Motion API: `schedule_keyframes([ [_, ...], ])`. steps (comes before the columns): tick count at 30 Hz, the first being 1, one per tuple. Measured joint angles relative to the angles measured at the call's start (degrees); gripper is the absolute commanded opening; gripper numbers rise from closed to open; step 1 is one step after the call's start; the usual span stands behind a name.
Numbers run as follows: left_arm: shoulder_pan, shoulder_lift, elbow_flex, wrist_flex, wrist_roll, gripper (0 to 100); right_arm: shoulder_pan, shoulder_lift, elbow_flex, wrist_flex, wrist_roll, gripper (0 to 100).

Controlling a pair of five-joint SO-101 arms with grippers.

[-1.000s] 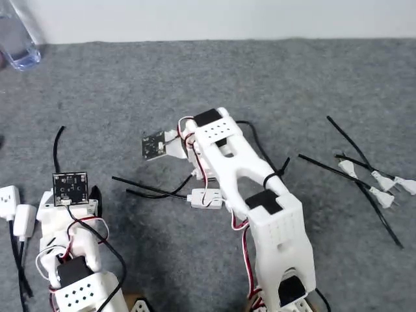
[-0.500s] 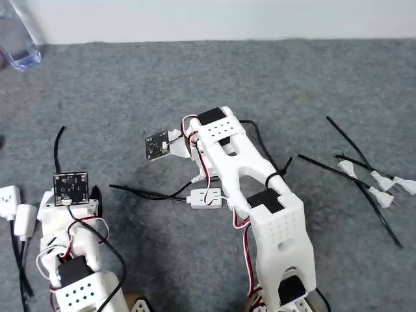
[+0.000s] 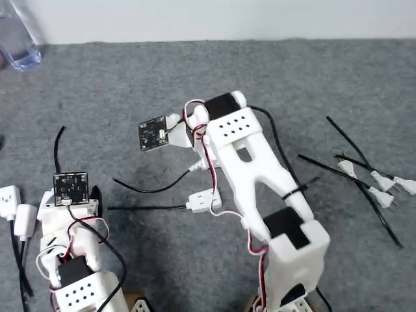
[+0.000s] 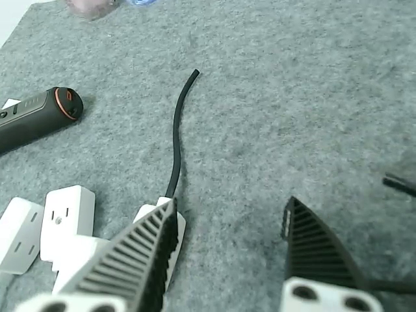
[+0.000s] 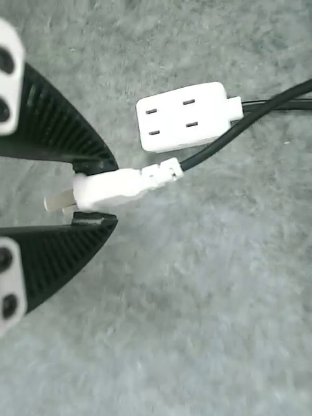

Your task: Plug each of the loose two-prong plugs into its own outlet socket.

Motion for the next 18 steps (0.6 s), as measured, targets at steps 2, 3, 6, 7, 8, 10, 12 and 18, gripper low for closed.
schedule_keyframes([
  [2,0.0,0.0,0.0,0.0,0.0,25,-0.1,-2.0,0.0,0.0,0.0,0.9],
  [3,0.0,0.0,0.0,0.0,0.0,25,0.0,-3.0,0.0,0.4,0.0,0.9],
  [6,0.0,0.0,0.0,0.0,0.0,25,0.2,-5.8,0.0,2.8,-0.4,0.9],
  [7,0.0,0.0,0.0,0.0,0.0,25,0.2,-6.9,0.0,3.8,-1.2,0.9],
  [8,0.0,0.0,0.0,0.0,0.0,25,0.0,-8.1,0.0,4.8,-2.2,0.9],
  [10,0.0,0.0,0.0,0.0,0.0,25,0.0,-11.3,0.0,6.8,-4.6,0.9],
  [12,0.0,0.0,0.0,0.0,0.0,25,0.2,-15.6,0.0,8.7,-7.4,0.9],
  [18,0.0,0.0,0.0,0.0,0.0,25,5.1,-32.5,0.0,11.8,-20.8,0.9],
])
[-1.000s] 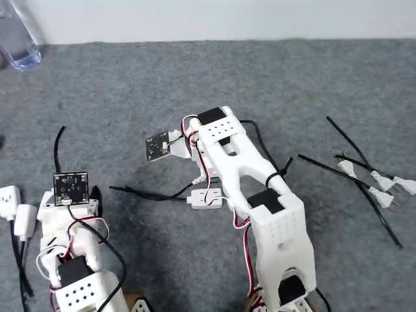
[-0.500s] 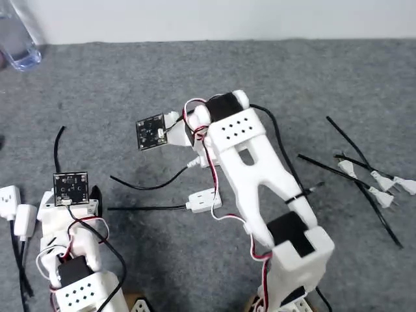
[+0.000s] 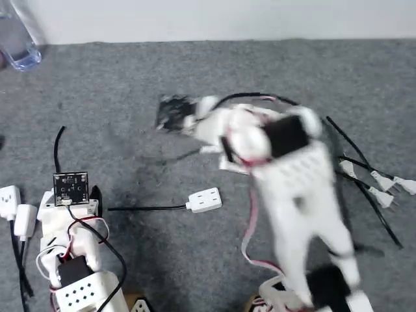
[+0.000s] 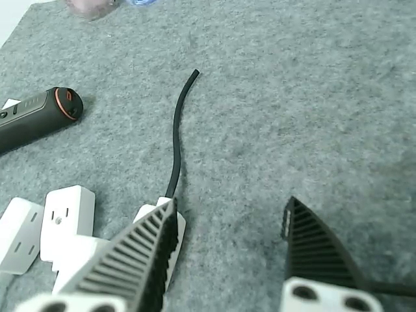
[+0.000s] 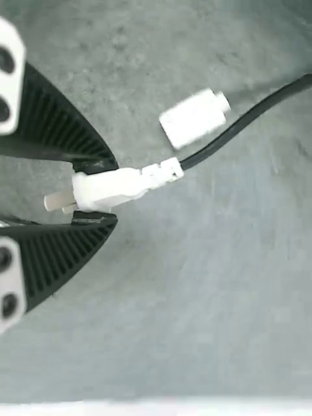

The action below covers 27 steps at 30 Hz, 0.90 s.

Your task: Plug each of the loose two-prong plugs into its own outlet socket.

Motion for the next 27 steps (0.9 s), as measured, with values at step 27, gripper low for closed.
schedule_keyframes([
  [27,0.0,0.0,0.0,0.0,0.0,25,26.1,-30.1,71.6,-41.2,-58.4,0.9],
])
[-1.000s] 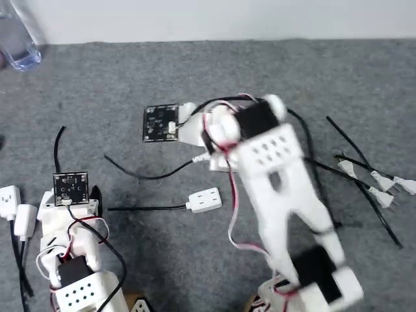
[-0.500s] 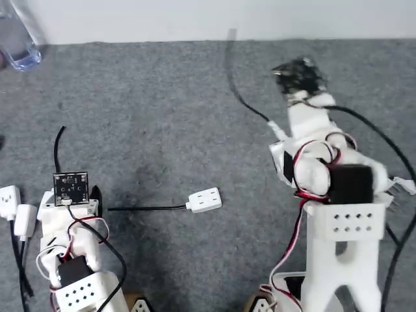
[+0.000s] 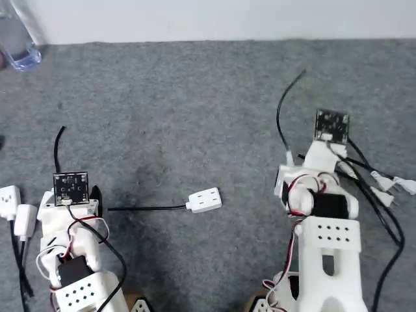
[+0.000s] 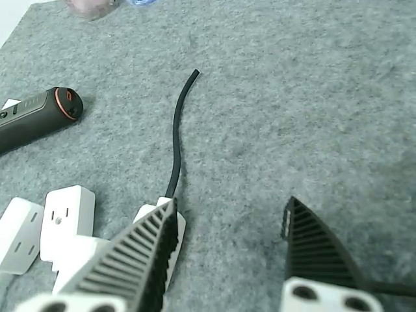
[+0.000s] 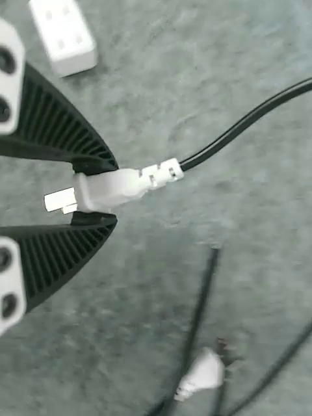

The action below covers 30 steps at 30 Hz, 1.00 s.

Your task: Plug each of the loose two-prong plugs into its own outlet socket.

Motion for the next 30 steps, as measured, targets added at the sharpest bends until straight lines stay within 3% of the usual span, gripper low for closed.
schedule_keyframes([
  [9,0.0,0.0,0.0,0.0,0.0,25,-3.3,-0.2,12.7,-9.1,-0.2,1.3],
  [16,0.0,0.0,0.0,0.0,0.0,25,-3.3,-0.3,24.9,-29.8,-0.7,0.8],
  [24,0.0,0.0,0.0,0.0,0.0,25,-2.7,-0.3,39.9,-57.8,-11.5,0.8],
  [30,0.0,0.0,0.0,0.0,0.0,25,-0.2,-0.8,40.0,-62.1,-13.5,1.2],
])
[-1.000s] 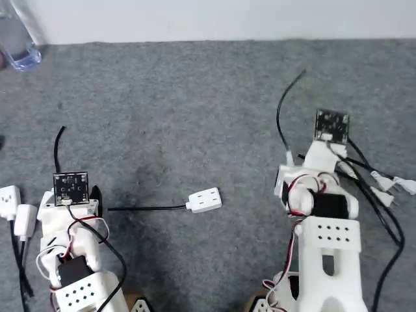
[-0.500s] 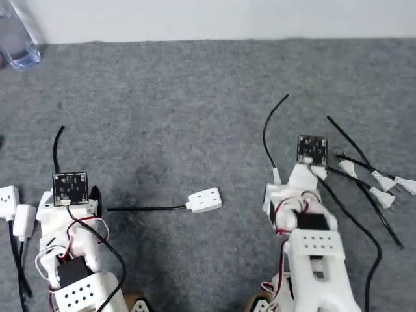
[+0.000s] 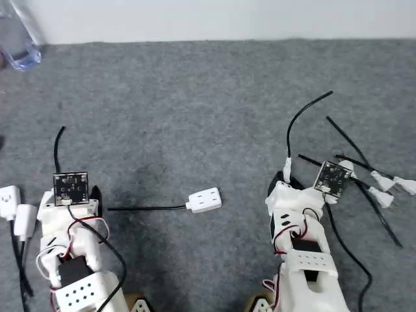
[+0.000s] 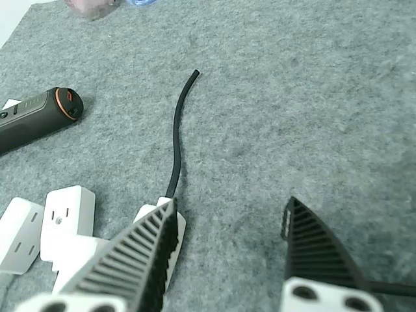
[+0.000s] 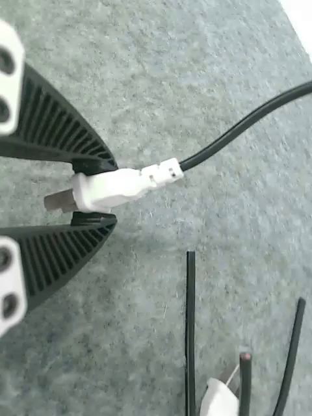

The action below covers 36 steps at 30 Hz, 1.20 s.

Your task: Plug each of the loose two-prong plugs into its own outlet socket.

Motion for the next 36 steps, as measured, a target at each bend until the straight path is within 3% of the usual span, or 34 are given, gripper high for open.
schedule_keyframes([
  [10,0.0,0.0,0.0,0.0,0.0,25,-6.9,0.0,0.0,1.1,13.9,3.5],
  [13,0.0,0.0,0.0,0.0,0.0,25,-6.9,0.0,0.0,1.1,17.0,15.2],
  [18,0.0,0.0,0.0,0.0,0.0,25,-7.0,0.0,0.0,4.2,23.6,43.9],
  [21,0.0,0.0,0.0,0.0,0.0,25,-6.9,0.0,0.0,6.2,24.3,51.7],
  [31,0.0,0.0,0.0,0.0,0.0,25,-5.6,-3.2,-4.3,8.7,24.9,50.0],
  [36,0.0,0.0,0.0,0.0,0.0,25,1.5,-9.3,-19.3,22.9,25.9,27.3],
])
